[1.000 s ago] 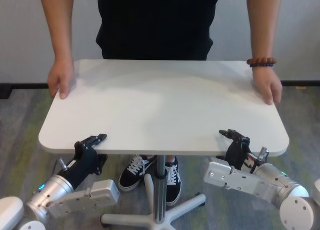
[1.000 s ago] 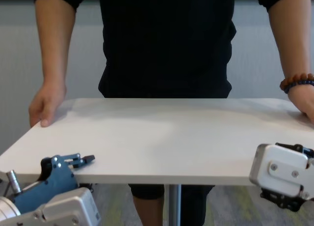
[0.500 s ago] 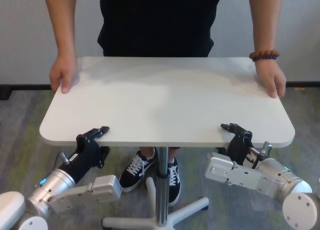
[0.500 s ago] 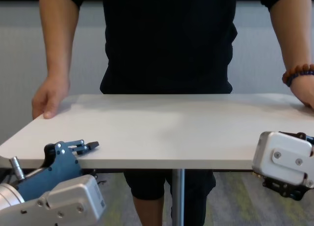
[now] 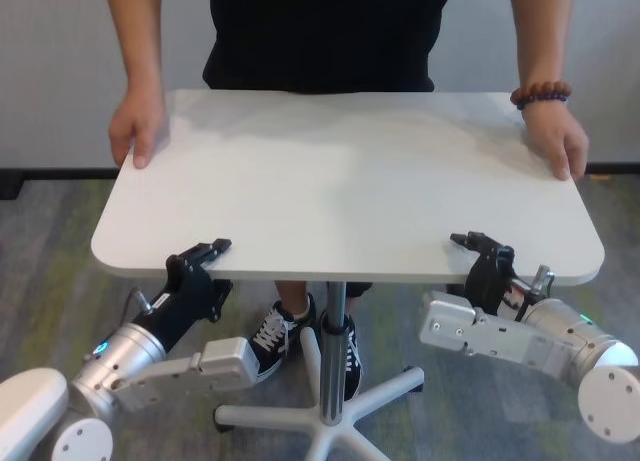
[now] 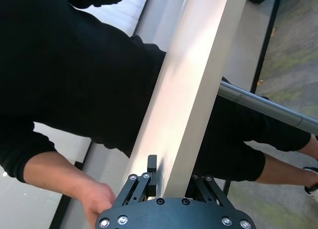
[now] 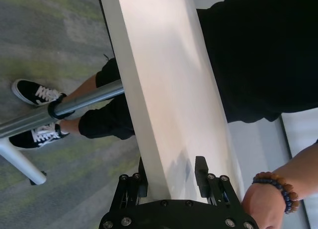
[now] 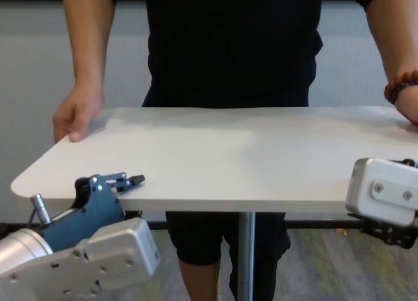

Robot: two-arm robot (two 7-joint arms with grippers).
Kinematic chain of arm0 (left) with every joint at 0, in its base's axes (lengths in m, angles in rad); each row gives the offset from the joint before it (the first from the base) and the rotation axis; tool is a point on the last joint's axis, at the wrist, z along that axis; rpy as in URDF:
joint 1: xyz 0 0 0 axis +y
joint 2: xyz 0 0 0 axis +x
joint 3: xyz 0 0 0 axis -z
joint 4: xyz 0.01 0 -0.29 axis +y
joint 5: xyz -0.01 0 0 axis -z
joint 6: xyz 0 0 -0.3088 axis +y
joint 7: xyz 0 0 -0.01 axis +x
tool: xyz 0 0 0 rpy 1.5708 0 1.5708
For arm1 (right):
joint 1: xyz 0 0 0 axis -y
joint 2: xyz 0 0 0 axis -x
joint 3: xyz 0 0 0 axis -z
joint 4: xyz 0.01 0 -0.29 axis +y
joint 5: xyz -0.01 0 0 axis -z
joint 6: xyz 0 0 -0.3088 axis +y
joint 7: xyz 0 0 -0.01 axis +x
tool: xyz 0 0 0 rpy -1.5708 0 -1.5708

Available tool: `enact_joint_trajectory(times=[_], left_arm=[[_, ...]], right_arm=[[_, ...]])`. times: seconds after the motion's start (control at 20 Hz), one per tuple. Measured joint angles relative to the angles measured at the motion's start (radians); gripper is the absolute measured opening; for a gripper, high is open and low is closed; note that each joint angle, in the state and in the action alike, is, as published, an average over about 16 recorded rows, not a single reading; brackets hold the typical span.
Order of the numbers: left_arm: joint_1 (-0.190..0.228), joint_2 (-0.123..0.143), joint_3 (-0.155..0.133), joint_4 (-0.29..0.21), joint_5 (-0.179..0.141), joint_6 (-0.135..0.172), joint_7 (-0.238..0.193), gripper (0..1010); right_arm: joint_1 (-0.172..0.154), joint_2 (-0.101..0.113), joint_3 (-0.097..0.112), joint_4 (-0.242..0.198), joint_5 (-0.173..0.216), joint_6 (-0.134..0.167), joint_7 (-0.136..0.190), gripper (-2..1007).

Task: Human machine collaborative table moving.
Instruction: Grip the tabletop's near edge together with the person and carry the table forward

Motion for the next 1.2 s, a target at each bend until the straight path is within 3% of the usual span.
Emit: enact_joint_trajectory(times=[0.5,0.9,1.2], left_arm=[[-0.075,-0.035,0.028,0.072,0.024,-0.001,0.032,311],[-0.148,-0.068,0.05,0.163,0.039,-0.012,0.069,311],[-0.218,-0.104,0.071,0.266,0.053,-0.031,0.111,312]], right_arm=[[0.097,0.018,-0.021,0.063,-0.008,-0.04,0.043,598],[0.205,0.01,-0.059,0.172,-0.01,-0.099,0.055,598],[0.28,-0.008,-0.09,0.275,-0.008,-0.15,0.048,599]])
